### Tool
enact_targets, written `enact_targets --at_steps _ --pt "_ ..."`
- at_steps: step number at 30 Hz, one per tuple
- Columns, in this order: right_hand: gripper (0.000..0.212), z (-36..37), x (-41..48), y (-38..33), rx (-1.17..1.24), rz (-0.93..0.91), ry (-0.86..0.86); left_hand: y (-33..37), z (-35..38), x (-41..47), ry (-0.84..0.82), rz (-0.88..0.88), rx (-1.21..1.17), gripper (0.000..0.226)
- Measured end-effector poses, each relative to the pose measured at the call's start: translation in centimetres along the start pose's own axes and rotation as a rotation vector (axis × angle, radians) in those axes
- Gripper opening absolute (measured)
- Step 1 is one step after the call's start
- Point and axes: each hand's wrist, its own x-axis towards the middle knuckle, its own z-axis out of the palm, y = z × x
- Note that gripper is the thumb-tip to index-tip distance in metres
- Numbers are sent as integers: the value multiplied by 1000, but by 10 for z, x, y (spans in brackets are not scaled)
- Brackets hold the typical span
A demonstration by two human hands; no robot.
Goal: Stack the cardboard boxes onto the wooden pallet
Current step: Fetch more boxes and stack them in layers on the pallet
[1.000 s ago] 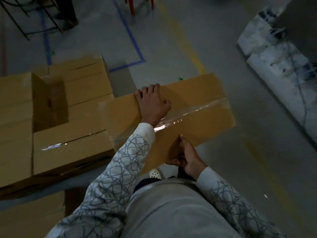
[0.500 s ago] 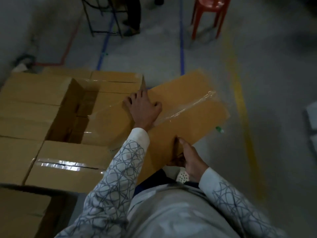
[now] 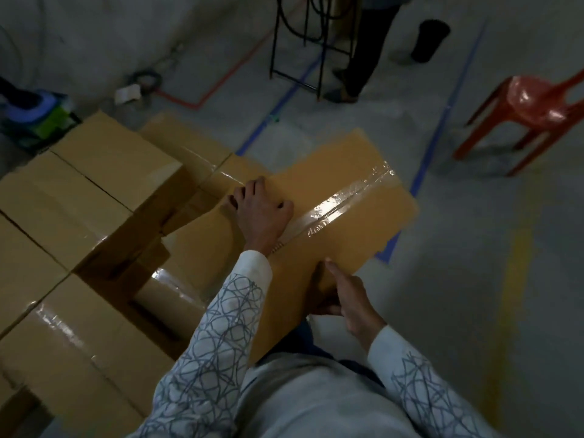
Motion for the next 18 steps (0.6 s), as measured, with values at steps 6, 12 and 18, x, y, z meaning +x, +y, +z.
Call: enact_targets --at_steps 6,12,18 --pt "91 -6 66 -144 -249 -120 -4 59 8 106 55 -186 -60 67" --pt "71 -15 171 -281 -683 -382 21 98 44 186 113 -491 -64 67" --pt "74 -10 242 -416 -1025 -691 -1 158 74 232 277 -827 -222 73"
